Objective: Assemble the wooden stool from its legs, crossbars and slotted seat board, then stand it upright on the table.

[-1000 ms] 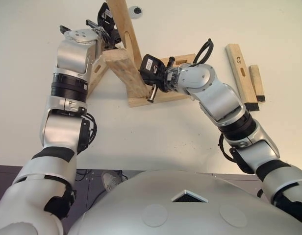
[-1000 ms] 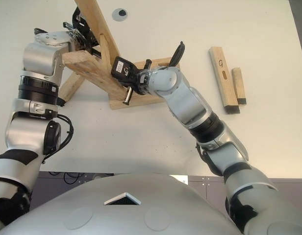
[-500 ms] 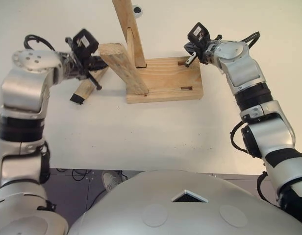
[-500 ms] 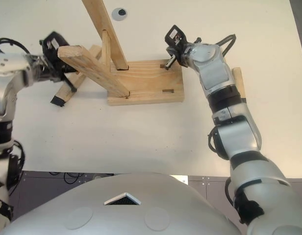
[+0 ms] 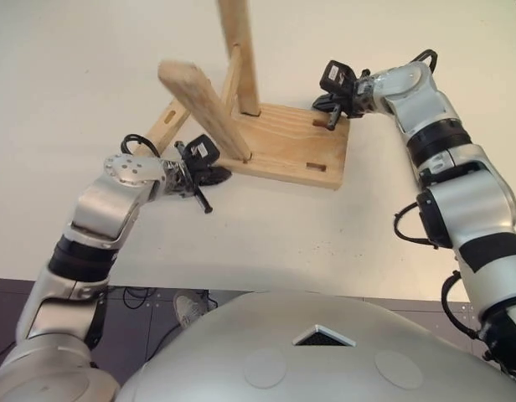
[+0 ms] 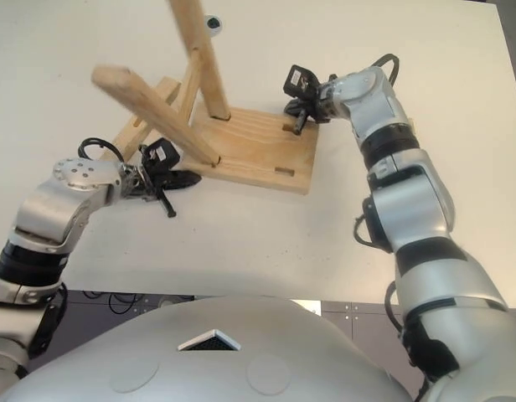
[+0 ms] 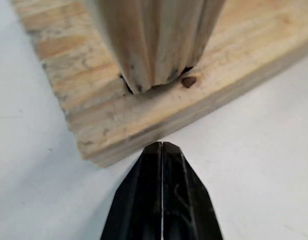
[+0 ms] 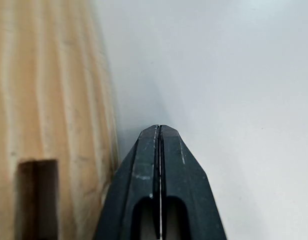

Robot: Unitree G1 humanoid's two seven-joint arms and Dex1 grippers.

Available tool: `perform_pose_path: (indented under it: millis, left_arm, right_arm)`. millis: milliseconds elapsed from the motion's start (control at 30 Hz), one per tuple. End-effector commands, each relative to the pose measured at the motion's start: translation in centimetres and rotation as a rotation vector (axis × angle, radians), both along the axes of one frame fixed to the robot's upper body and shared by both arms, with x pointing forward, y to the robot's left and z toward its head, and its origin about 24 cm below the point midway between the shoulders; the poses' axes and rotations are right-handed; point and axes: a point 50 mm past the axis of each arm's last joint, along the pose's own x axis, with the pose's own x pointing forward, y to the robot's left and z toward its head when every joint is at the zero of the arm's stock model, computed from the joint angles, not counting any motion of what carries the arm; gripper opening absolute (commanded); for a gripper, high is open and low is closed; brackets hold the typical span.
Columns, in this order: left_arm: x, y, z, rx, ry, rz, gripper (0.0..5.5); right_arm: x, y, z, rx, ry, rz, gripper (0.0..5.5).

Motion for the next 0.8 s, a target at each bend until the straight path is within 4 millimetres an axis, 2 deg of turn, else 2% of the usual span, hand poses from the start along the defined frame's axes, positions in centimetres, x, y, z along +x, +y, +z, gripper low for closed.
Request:
perform_pose_path:
  millis: [33, 167, 233, 333, 467, 667, 800]
  left_arm:
    - [2.0, -1.2, -1.0, -0.026, -0.015, 0.075, 0.0]
    - [5.4, -4.8, -0.8, -0.121, -0.058, 0.087, 0.0]
    - [6.8, -5.3, -0.8, -0.125, -0.091, 0.129, 0.0]
    - [7.5, -5.2, -1.2, -0.111, -0.099, 0.15, 0.0]
    - [7.2, -5.0, -1.7, -0.08, -0.098, 0.136, 0.0]
    - [7.7, -3.0, 0.0, -0.081, -0.177, 0.211, 0.0]
    - [6.9, -1.3, 1.3, -0.072, -0.211, 0.234, 0.0]
  right_arm:
    - [-4.4, 1.5, -1.2, 0.047, 0.104, 0.078, 0.01]
    - [-5.3, 3.2, -1.1, 0.108, 0.058, -0.068, 0.01]
    - [-5.2, 3.3, -1.0, 0.114, 0.039, -0.148, 0.01]
    - [-4.7, 3.5, -0.5, 0.129, 0.014, -0.225, 0.01]
    - [-3.8, 2.3, -0.4, 0.12, -0.025, -0.34, 0.01]
    - [-2.5, 1.7, 1.1, 0.142, -0.113, -0.411, 0.01]
    - [-1.5, 0.1, 2.6, 0.173, -0.24, -0.523, 0.01]
